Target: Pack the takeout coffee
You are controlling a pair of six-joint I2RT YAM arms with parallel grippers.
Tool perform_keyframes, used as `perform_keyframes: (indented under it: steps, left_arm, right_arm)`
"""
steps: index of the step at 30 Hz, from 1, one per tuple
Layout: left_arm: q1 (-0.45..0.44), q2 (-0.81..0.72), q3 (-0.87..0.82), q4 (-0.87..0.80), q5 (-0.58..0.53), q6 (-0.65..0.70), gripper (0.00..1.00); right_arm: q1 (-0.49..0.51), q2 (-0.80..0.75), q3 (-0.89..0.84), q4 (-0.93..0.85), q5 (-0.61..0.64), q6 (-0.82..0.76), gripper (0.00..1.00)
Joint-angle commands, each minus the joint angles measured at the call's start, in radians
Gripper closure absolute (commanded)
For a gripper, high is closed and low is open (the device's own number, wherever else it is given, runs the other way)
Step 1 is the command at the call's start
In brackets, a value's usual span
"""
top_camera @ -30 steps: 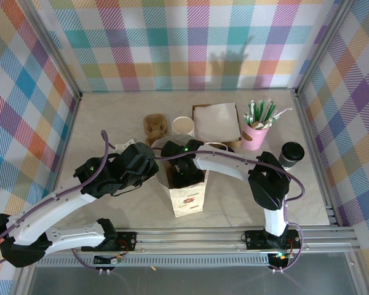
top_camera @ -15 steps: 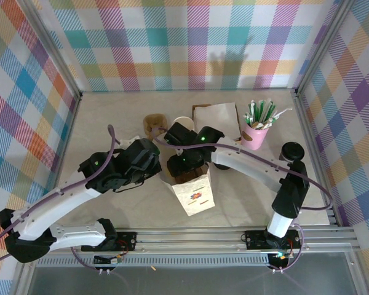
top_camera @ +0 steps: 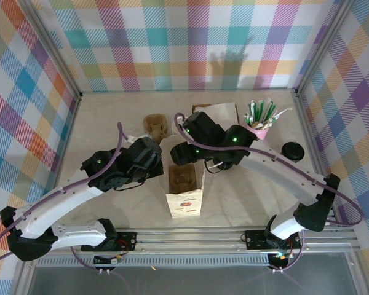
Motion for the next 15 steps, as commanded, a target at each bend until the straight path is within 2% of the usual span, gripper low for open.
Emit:
perform_keyframes:
  steps: [1, 9, 15]
  left_arm:
    - [-0.015, -0.030, -0.010, 0.011, 0.000, 0.049, 1.00]
    - [-0.016, -0.032, 0.012, 0.068, 0.086, 0.181, 1.00]
    - [-0.016, -0.043, 0.014, 0.048, 0.111, 0.259, 1.00]
  right_arm:
    - [-0.012, -0.064, -0.020, 0.030, 0.027, -0.009, 0.39]
    - [-0.059, -0.251, -0.069, 0.128, 0.126, -0.050, 0.41]
    - [-0.110, -0.278, -0.043, 0.147, 0.198, -0.119, 0.40]
